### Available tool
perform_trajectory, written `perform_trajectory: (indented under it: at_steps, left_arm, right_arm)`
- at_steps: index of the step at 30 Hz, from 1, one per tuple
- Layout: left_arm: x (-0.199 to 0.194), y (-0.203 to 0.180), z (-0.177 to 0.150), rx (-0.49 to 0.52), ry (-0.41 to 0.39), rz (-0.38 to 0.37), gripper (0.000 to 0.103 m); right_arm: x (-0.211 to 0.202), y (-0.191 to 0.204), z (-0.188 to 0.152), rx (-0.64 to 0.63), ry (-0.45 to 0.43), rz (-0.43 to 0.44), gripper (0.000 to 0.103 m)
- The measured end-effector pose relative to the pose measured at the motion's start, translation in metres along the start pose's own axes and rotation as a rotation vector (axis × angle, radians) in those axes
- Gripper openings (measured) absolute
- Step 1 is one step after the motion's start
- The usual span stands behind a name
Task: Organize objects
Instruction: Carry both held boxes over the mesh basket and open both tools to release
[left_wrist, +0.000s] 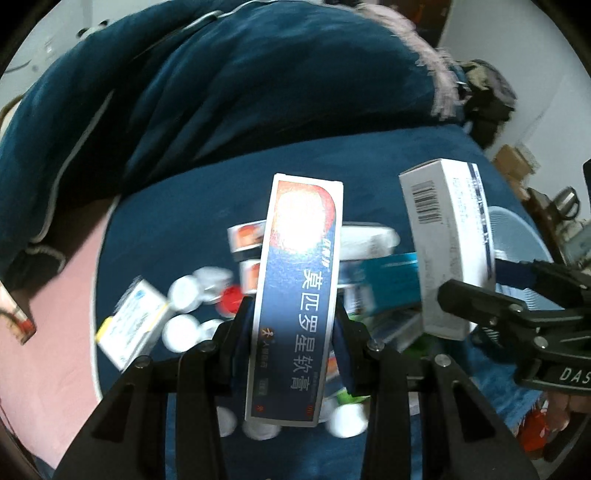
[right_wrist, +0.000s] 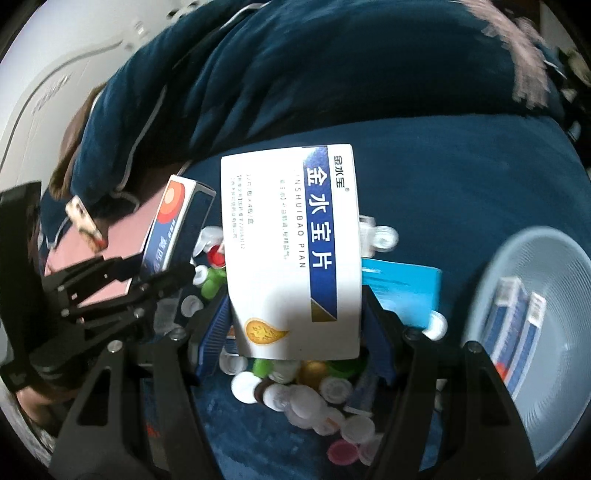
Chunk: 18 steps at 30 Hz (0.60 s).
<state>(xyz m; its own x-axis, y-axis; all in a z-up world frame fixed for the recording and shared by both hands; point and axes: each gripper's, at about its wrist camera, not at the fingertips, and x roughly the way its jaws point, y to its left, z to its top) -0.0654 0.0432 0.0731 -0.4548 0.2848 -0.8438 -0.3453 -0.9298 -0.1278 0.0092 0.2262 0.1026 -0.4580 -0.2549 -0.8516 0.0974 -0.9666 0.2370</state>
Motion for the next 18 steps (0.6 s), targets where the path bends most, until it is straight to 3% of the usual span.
perform_trajectory:
  at_steps: [9, 15, 18]
  left_arm:
    - [-0.017, -0.111, 0.016, 0.12, -0.052, -0.149, 0.04]
    - [-0.014, -0.184, 0.016, 0.187, -0.034, -0.27, 0.04]
    - [-0.008, -0.213, 0.014, 0.207, -0.011, -0.335, 0.04]
  right_arm:
    - [-0.075, -0.086, -0.028, 0.281, -0.13, -0.114, 0.067]
    - [-0.107, -0.15, -0.058, 0.529, -0.15, -0.252, 0.067]
    - [-0.108, -0.166, -0.064, 0.59, -0.144, -0.3, 0.067]
